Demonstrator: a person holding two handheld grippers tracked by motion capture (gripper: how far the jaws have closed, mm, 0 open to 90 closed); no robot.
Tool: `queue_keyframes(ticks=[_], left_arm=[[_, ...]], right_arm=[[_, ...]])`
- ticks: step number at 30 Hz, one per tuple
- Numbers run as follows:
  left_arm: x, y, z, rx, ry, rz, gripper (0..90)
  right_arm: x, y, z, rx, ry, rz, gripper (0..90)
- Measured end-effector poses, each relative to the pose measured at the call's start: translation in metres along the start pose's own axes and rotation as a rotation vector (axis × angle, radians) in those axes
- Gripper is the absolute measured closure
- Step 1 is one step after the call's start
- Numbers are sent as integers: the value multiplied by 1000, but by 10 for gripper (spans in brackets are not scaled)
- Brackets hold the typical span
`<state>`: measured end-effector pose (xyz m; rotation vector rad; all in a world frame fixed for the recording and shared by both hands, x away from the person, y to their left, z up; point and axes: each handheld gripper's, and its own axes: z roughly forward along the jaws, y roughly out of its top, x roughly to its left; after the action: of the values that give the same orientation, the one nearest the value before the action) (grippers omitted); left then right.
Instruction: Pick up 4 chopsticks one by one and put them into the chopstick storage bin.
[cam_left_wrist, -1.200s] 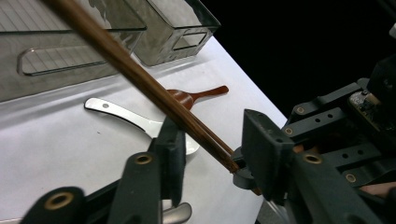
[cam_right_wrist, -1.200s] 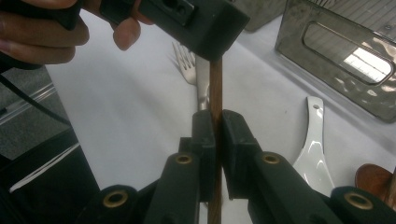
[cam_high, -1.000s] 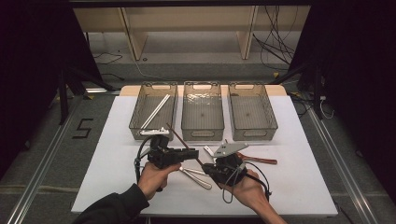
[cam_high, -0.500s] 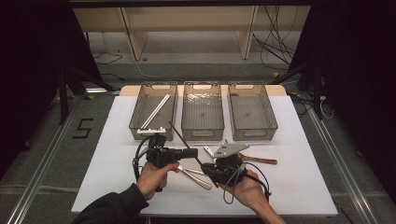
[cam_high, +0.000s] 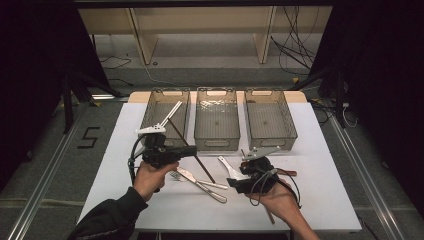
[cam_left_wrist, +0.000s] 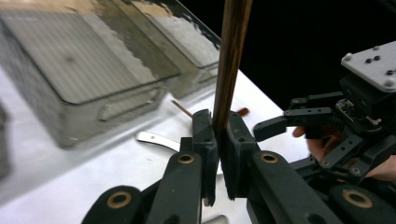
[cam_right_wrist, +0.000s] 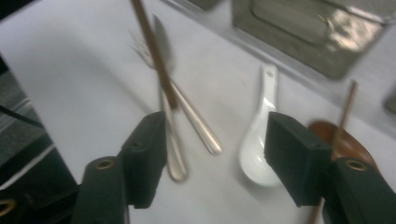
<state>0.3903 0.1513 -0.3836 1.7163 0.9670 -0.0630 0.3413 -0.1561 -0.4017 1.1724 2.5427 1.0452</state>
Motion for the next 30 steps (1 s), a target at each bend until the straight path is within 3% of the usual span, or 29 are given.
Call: queue_keyframes(ticks=[4, 8, 20, 30], left_arm=[[8, 8, -8, -6, 39, 16, 846], [16, 14, -14, -10, 57, 5, 846], [35, 37, -29, -27, 92, 2, 845], [53, 60, -44, -65, 108, -30, 845]], right_arm=[[-15, -6, -1, 74, -45, 59, 344], [-25, -10, -3, 99, -70, 94, 309], [-29, -12, -2, 120, -74, 96, 282], [-28, -11, -3, 117, -76, 91, 282]])
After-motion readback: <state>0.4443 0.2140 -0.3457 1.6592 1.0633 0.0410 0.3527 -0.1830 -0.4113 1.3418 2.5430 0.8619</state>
